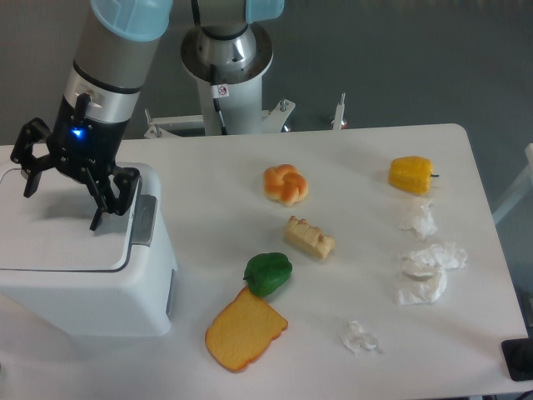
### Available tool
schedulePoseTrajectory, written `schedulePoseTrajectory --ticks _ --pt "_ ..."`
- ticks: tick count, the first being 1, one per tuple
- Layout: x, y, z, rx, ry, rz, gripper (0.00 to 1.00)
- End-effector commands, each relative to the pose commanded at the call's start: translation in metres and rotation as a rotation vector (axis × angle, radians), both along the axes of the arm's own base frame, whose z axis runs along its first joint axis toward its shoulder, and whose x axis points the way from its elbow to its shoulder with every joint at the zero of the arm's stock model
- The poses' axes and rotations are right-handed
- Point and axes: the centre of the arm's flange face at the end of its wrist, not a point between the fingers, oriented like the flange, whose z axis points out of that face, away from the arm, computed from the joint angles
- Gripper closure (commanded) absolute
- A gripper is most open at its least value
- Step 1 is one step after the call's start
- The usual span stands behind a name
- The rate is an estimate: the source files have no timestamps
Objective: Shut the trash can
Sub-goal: 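Hold the gripper on the closed lid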
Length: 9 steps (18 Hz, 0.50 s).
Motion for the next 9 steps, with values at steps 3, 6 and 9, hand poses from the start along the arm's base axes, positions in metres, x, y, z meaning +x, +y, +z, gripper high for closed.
schedulePoseTrajectory --ticks 3,6,9 --pt "0.0007 0.0007 -0.0008 -0.001 -0.004 0.0 0.0" --pt "0.0005 0.0012 -0.0017 -0.002 -0.004 -0.001 0.0" --pt "-0.0003 0.001 -0.0017 -0.003 -0.008 0.005 0.0"
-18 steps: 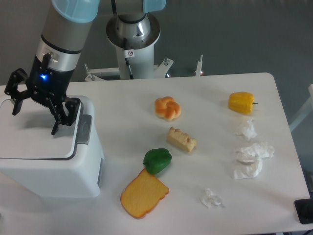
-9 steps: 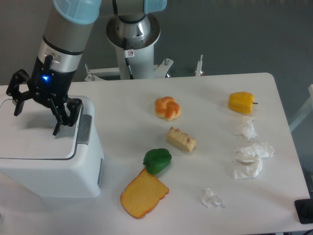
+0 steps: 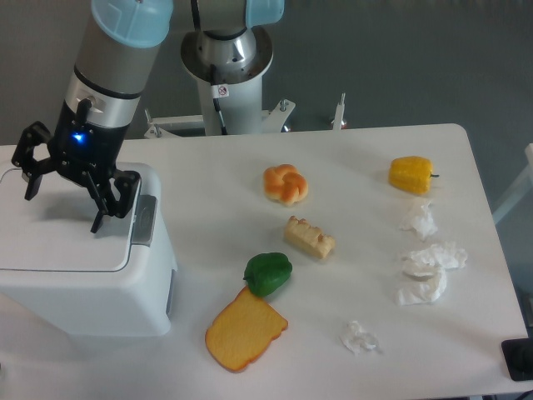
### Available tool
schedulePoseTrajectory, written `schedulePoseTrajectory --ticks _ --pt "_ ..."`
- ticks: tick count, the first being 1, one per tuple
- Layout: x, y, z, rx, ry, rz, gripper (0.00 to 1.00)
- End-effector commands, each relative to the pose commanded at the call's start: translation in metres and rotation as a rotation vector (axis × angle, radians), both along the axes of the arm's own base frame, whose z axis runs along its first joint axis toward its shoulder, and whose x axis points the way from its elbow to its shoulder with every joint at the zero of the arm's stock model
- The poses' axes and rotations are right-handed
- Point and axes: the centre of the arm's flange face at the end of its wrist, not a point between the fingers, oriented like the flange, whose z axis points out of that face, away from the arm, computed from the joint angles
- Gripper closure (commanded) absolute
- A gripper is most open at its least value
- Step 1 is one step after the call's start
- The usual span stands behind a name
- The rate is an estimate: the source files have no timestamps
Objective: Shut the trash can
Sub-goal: 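Hold the gripper on the closed lid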
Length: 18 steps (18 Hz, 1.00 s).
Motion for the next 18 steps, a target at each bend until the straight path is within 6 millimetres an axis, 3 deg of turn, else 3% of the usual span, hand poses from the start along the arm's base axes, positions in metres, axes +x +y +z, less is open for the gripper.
schedulePoseTrajectory --ticks 18 --pt "0.0 -0.0002 -0.0013 -0.015 -0.045 0.05 0.0"
